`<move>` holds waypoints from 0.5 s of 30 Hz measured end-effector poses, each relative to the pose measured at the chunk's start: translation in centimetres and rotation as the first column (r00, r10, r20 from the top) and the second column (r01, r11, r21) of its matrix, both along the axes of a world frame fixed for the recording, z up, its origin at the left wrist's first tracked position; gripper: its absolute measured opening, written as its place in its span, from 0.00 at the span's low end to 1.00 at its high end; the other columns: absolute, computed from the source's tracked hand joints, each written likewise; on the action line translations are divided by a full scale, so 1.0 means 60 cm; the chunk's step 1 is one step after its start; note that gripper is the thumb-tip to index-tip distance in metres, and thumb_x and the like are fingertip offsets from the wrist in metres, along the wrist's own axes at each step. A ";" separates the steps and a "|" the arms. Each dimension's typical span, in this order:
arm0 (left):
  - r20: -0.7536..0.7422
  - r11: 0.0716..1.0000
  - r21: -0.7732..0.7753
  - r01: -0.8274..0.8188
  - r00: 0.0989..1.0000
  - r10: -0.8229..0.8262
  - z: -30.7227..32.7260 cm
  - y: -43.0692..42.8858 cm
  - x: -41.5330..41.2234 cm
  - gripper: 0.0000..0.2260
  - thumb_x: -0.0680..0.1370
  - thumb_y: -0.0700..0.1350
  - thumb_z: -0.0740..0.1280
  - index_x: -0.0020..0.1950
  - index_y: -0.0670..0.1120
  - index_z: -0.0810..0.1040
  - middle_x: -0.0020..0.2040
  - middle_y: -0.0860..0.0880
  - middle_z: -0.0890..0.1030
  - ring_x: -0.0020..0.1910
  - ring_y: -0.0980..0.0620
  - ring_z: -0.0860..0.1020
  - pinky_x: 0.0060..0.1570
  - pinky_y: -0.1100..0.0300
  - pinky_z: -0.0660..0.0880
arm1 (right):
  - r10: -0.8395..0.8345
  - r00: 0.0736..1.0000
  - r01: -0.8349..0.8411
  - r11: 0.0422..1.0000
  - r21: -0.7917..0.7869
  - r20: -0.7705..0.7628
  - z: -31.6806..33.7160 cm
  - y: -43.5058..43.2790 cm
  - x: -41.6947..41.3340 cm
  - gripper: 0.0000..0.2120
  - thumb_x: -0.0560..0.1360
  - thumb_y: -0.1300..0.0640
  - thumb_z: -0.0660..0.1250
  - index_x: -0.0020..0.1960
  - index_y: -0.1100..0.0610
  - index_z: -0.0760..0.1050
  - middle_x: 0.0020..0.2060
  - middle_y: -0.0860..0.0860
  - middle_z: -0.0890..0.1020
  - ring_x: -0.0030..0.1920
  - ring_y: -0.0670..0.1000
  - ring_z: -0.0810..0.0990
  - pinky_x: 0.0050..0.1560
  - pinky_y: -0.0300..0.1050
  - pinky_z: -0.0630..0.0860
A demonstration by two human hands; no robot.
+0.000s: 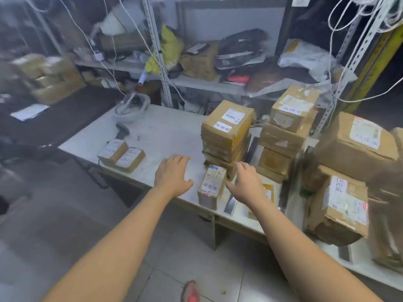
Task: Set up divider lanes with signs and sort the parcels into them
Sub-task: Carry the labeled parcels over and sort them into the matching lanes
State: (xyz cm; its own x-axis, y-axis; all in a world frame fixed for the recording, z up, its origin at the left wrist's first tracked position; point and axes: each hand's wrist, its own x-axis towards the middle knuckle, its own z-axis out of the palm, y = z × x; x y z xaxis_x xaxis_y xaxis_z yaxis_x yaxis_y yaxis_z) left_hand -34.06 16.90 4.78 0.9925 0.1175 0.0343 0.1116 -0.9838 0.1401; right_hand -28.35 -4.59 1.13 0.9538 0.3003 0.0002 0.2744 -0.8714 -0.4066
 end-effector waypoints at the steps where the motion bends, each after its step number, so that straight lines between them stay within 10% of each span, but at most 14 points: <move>1: -0.002 1.000 0.025 -0.007 1.000 0.007 0.007 0.012 -0.005 0.31 0.75 0.54 0.67 0.76 0.48 0.63 0.73 0.50 0.68 0.72 0.49 0.64 0.73 0.52 0.59 | 0.019 1.000 -0.019 1.000 -0.007 -0.001 0.009 0.014 -0.003 0.29 0.76 0.46 0.67 0.73 0.55 0.66 0.69 0.54 0.73 0.67 0.57 0.70 0.68 0.52 0.70; 15: 0.020 0.983 0.093 -0.158 0.987 0.157 0.028 0.280 -0.052 0.26 0.75 0.54 0.66 0.71 0.48 0.68 0.65 0.48 0.76 0.62 0.46 0.74 0.53 0.51 0.74 | 0.173 0.984 -0.165 0.972 -0.166 0.036 0.053 0.278 -0.017 0.32 0.78 0.45 0.67 0.78 0.52 0.61 0.75 0.52 0.67 0.73 0.57 0.68 0.71 0.55 0.67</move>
